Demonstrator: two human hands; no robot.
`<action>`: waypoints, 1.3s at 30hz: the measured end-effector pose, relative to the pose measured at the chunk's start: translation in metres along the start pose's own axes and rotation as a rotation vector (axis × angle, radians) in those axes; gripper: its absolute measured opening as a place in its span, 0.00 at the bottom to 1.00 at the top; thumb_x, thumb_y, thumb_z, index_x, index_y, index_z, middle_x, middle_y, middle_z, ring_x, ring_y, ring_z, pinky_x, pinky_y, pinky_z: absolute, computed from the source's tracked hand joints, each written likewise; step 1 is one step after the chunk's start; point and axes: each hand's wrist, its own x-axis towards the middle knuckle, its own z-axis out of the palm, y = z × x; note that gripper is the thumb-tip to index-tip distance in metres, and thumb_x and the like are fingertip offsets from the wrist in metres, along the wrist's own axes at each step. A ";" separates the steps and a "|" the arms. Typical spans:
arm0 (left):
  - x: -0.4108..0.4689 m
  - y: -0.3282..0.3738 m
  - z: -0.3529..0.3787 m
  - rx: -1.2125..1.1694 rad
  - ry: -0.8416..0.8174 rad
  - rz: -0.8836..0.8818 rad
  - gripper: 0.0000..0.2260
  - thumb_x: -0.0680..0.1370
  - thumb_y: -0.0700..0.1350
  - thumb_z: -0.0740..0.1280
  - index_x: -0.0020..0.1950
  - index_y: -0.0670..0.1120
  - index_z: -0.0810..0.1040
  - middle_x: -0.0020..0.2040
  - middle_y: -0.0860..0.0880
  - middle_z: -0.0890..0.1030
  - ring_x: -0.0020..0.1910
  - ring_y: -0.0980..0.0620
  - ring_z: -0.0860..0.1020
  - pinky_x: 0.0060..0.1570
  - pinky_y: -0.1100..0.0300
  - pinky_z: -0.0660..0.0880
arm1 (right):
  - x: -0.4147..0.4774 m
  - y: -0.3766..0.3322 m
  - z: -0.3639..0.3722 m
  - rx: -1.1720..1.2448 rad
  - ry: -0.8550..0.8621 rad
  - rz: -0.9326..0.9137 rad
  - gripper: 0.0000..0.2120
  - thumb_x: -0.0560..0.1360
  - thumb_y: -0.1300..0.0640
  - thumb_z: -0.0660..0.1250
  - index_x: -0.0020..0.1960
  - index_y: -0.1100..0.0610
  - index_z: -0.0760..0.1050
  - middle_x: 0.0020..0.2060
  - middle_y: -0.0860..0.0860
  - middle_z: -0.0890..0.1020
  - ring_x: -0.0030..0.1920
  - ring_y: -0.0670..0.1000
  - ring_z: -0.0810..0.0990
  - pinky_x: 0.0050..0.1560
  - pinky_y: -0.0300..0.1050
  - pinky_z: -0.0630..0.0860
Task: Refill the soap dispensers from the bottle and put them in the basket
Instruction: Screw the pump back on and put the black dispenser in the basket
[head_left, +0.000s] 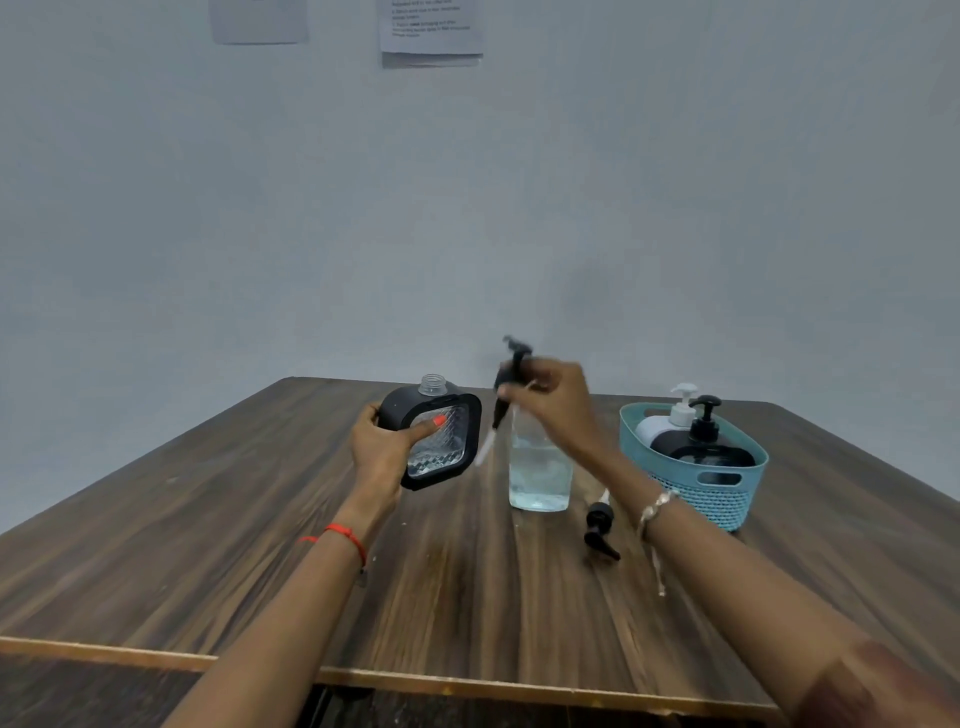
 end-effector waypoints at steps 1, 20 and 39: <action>-0.001 0.001 0.002 -0.010 -0.015 -0.002 0.19 0.62 0.34 0.78 0.46 0.45 0.74 0.46 0.44 0.81 0.44 0.43 0.81 0.47 0.49 0.79 | 0.010 -0.011 -0.006 0.099 0.083 -0.007 0.08 0.69 0.68 0.70 0.44 0.57 0.81 0.37 0.49 0.83 0.36 0.44 0.81 0.37 0.33 0.76; -0.032 0.033 0.030 -0.128 -0.305 0.003 0.19 0.61 0.32 0.77 0.47 0.44 0.76 0.38 0.50 0.84 0.36 0.52 0.84 0.32 0.60 0.79 | 0.023 -0.051 -0.008 -0.289 -0.074 0.035 0.13 0.64 0.54 0.77 0.43 0.61 0.82 0.39 0.55 0.85 0.34 0.41 0.79 0.34 0.26 0.71; -0.036 0.036 0.034 -0.237 -0.378 -0.100 0.24 0.55 0.37 0.77 0.49 0.43 0.77 0.42 0.46 0.84 0.37 0.51 0.84 0.32 0.59 0.80 | 0.014 -0.043 -0.018 0.047 -0.005 0.177 0.15 0.65 0.61 0.76 0.50 0.60 0.80 0.32 0.51 0.80 0.31 0.43 0.80 0.36 0.28 0.75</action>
